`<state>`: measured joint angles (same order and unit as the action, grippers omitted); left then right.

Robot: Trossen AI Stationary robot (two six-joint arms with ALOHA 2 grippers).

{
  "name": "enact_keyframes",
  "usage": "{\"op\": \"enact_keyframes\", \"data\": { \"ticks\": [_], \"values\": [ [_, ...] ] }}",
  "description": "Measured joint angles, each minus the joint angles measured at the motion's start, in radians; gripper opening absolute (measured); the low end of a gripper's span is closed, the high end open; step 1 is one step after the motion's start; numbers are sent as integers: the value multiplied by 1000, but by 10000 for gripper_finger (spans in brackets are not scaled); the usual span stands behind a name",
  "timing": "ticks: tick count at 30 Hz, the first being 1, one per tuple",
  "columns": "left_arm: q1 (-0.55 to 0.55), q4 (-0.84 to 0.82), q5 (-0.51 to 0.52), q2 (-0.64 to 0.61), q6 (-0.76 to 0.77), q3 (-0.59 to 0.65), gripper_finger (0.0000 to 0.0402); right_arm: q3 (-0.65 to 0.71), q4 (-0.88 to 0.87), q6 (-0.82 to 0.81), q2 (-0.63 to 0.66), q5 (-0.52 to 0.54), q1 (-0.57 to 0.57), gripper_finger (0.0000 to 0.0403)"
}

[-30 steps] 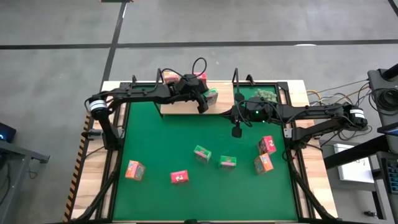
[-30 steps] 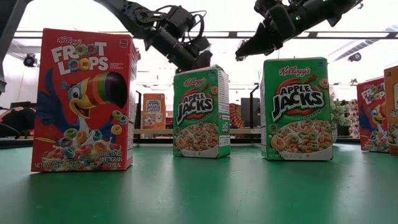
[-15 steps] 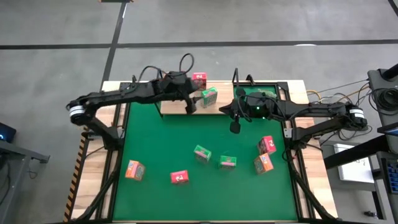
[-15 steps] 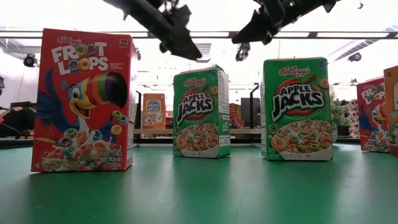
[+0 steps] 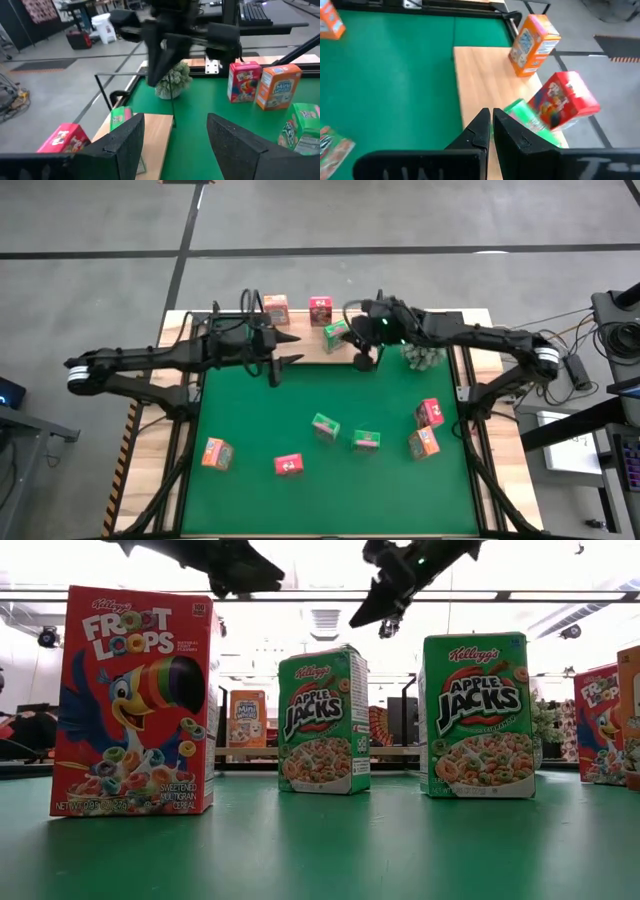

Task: Stack cereal on shelf
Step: Put the top green cereal box on the shelf

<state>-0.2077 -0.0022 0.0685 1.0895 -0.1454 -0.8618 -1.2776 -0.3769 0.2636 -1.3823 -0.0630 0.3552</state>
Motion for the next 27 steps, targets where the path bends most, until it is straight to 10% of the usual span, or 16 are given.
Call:
{"op": "enact_keyframes", "data": {
  "ticks": [9,27],
  "values": [
    [-2,27,1,-88,-26,92,199,-236,-182,25,-186,-160,153,36],
    [-2,24,1,-96,-26,117,199,-370,-374,193,-333,-173,169,276]
  ]
}}
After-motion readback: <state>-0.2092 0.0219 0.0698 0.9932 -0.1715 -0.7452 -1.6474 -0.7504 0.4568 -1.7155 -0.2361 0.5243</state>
